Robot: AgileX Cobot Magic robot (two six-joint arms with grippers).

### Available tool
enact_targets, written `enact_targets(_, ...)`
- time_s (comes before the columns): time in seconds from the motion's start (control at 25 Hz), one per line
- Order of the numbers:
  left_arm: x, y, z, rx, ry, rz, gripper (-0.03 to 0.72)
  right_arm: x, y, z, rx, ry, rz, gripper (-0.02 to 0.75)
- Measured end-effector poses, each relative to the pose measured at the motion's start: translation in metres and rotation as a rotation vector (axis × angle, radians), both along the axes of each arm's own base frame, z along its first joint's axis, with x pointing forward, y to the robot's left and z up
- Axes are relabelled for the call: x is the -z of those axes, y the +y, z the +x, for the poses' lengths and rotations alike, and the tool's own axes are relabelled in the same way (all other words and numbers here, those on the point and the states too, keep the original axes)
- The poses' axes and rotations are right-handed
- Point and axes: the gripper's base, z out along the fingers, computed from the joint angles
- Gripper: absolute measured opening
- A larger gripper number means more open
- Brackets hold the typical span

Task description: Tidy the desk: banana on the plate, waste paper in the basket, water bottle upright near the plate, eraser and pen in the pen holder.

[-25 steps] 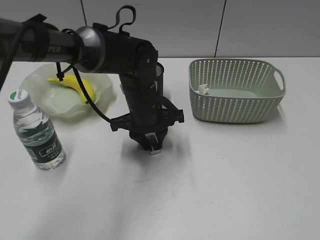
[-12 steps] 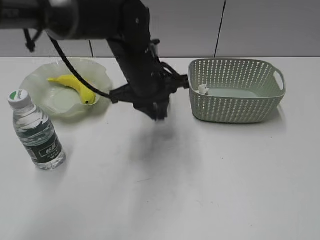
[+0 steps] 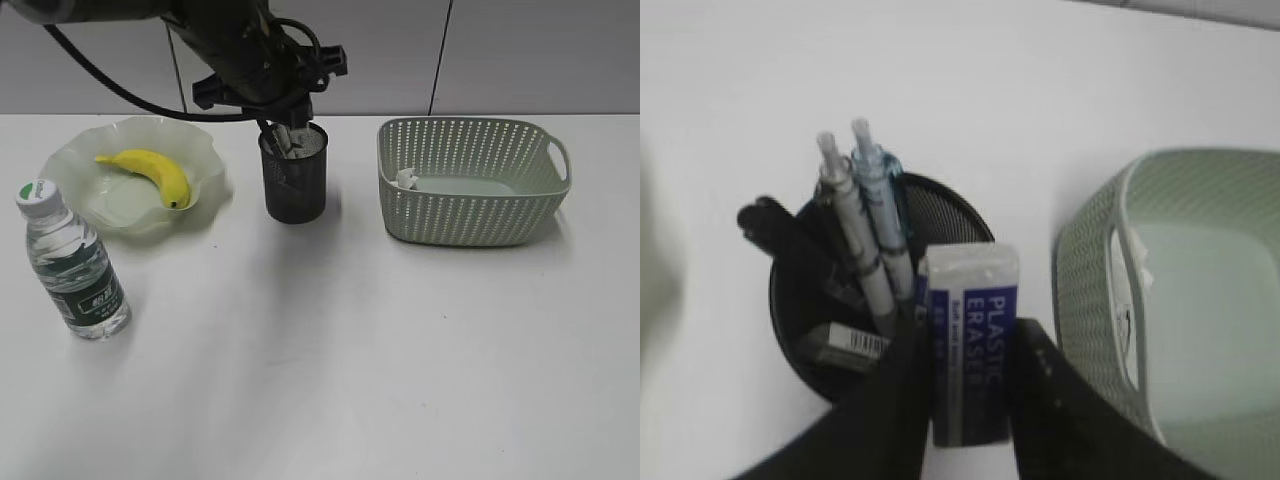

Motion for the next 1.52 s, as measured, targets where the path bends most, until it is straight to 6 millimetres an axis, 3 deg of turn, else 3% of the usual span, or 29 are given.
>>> enact_targets(0.24,0.022,0.005,0.020,-0.021,-0.039,-0.025,0.176,0.000,0.000,0.000,0.000,0.000,0.000,0.446)
enact_targets(0.44,0.037,0.004,0.024,-0.022,-0.027,-0.015,0.179,0.000,0.000,0.000,0.000,0.000,0.000,0.446)
enact_targets(0.64,0.037,0.004,0.026,-0.021,-0.038,-0.021,0.328,0.000,0.000,0.000,0.000,0.000,0.000,0.446)
enact_targets(0.84,0.031,0.007,0.023,-0.026,-0.025,-0.010,0.368,0.000,0.000,0.000,0.000,-0.001,0.000,0.446)
enact_targets(0.96,0.004,0.013,0.014,-0.031,-0.034,-0.011,0.370,0.000,0.000,0.000,0.000,-0.001,0.000,0.446)
enact_targets(1.12,-0.054,0.033,-0.011,-0.035,-0.054,0.033,0.370,0.000,0.000,0.000,0.000,-0.001,0.000,0.446)
enact_targets(1.36,-0.154,0.081,-0.080,0.037,-0.123,0.122,0.370,0.000,0.000,0.000,0.003,0.000,0.001,0.446)
enact_targets(1.52,-0.203,0.119,-0.137,0.093,-0.151,0.194,0.370,0.000,0.000,0.000,0.003,0.000,0.002,0.446)
